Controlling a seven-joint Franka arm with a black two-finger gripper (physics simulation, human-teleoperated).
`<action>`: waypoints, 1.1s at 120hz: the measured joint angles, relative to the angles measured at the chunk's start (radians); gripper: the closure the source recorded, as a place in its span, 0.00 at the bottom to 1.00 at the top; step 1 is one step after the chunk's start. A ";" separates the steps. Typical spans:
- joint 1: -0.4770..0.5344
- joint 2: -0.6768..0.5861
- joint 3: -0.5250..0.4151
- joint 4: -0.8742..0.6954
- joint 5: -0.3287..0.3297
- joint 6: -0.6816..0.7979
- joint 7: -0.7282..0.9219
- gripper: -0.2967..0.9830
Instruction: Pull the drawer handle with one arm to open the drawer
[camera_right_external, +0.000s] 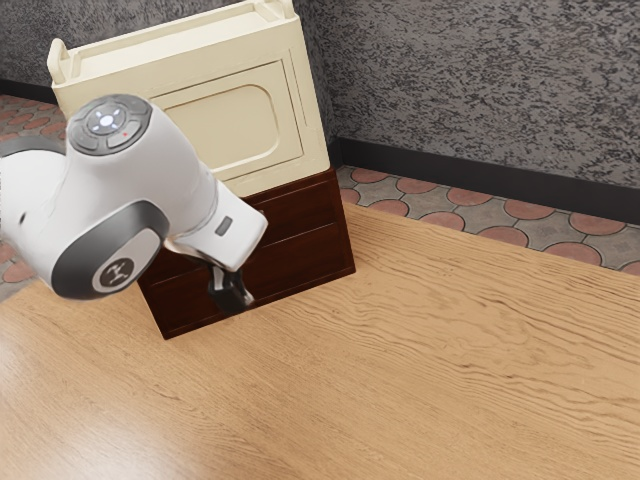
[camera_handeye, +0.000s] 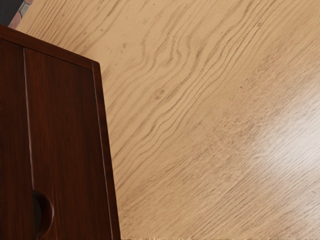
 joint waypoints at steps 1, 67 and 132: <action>0.002 0.002 0.000 0.000 0.001 0.001 0.001 0.23; 0.041 0.052 0.014 0.027 0.039 -0.014 -0.052 0.23; 0.084 0.213 0.026 0.152 0.068 0.057 -0.072 0.23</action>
